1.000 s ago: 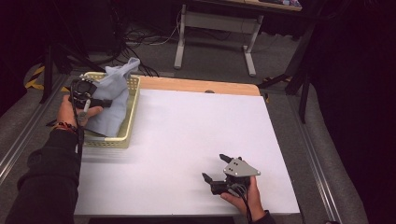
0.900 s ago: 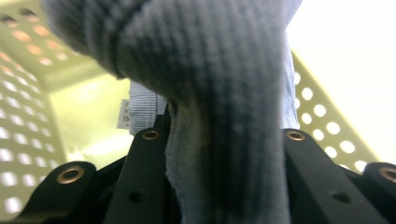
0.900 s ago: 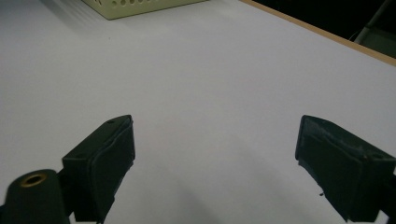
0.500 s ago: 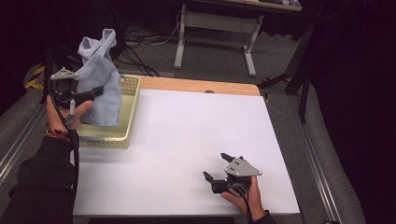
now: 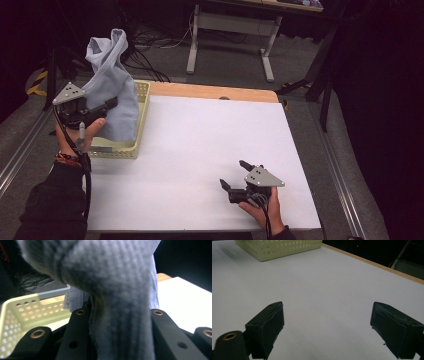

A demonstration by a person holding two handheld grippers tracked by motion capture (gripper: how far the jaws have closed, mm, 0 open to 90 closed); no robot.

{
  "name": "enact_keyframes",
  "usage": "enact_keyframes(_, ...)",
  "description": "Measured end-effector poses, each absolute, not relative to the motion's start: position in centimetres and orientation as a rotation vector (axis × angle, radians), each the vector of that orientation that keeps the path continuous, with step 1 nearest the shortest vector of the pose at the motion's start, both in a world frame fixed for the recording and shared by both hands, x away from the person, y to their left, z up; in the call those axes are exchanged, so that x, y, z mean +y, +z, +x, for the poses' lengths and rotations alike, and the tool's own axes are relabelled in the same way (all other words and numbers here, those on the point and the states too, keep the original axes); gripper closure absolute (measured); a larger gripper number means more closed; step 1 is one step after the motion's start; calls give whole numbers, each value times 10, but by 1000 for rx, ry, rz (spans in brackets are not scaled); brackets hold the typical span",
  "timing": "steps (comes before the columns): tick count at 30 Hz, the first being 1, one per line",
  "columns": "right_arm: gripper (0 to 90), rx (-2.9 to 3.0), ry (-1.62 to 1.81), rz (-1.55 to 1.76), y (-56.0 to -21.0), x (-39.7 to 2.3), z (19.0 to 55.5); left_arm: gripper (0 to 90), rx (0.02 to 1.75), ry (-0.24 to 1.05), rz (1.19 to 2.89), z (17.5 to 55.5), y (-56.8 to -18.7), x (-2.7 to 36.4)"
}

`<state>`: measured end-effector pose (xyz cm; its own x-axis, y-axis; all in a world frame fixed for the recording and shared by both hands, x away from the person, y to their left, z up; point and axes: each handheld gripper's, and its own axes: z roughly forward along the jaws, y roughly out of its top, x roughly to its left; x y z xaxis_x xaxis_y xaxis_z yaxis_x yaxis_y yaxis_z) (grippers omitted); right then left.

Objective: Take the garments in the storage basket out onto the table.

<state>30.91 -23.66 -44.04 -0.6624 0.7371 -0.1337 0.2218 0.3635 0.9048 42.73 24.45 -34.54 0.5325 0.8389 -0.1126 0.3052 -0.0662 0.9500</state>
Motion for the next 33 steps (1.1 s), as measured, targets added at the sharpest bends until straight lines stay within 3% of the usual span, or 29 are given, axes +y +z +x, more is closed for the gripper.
enact_keyframes(9,135,2064,1292,821,-429,-226,322,682,869,542,1567,410,-343,221)
enact_keyframes(20,131,1939,1347,832,-388,-211,336,682,714,460,1585,387,-338,170)
enact_keyframes(33,128,1973,1324,747,-398,-200,328,681,684,402,1667,361,-362,135)
